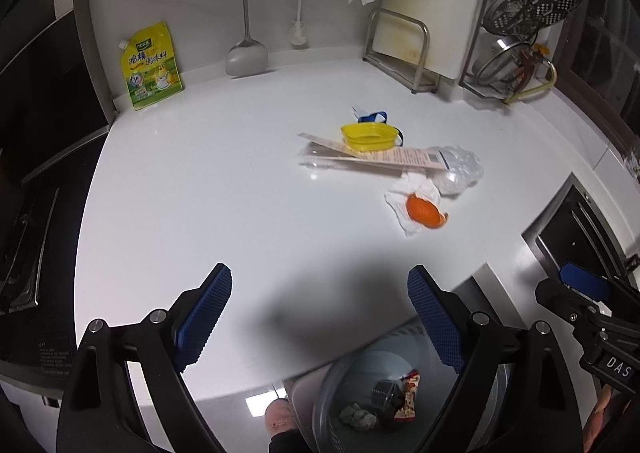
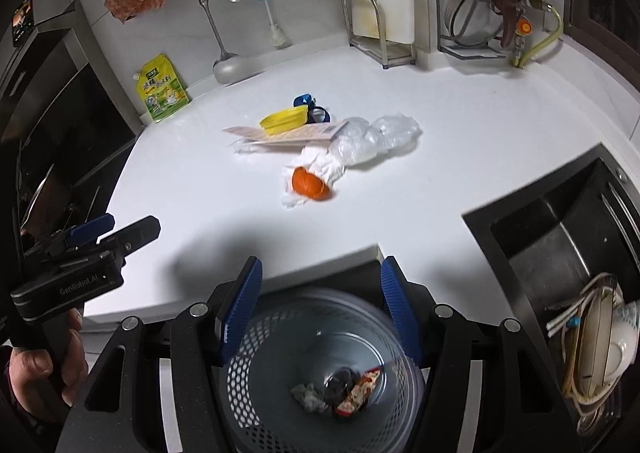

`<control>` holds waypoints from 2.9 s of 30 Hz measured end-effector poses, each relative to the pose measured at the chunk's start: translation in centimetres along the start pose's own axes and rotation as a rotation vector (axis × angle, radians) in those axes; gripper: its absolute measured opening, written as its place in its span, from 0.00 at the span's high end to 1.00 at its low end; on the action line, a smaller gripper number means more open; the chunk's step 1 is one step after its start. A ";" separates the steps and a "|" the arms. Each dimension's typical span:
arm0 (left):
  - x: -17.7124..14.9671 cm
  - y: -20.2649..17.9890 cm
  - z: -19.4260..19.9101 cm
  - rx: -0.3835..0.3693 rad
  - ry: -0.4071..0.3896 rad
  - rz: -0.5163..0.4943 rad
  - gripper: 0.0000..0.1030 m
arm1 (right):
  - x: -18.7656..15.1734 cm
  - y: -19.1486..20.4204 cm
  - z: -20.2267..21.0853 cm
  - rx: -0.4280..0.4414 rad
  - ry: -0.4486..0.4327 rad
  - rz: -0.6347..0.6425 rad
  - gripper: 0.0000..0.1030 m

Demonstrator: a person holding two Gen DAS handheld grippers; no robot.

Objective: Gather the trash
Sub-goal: 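Raise both open tools from the wastebasket toward the counter, then grasp the orange peel with the right tool while the left tool grasps the white tissue, then carry the orange peel and tissue with both tools over the wastebasket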

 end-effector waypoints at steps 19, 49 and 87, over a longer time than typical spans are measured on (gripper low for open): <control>3.6 1.7 -6.5 -0.033 0.037 -0.038 0.14 | 4.5 0.4 -9.2 -0.053 0.027 -0.036 0.42; 3.1 -1.1 -8.6 -0.107 0.070 -0.086 0.14 | 4.7 0.1 -11.7 -0.041 0.024 -0.066 0.73; 1.4 -11.2 -14.5 -0.137 0.138 -0.108 0.92 | -2.9 -9.5 -3.8 -0.067 -0.018 -0.280 0.73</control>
Point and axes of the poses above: each gripper's, at about its wrist camera, not at the fingertips, and z roughly against the way its jaws point, y to its left, x to its top, the point moved 3 cm from there along -z, roughly the way its jaws point, and after that the axes turned 9 degrees about z, right-handed, at the moved point
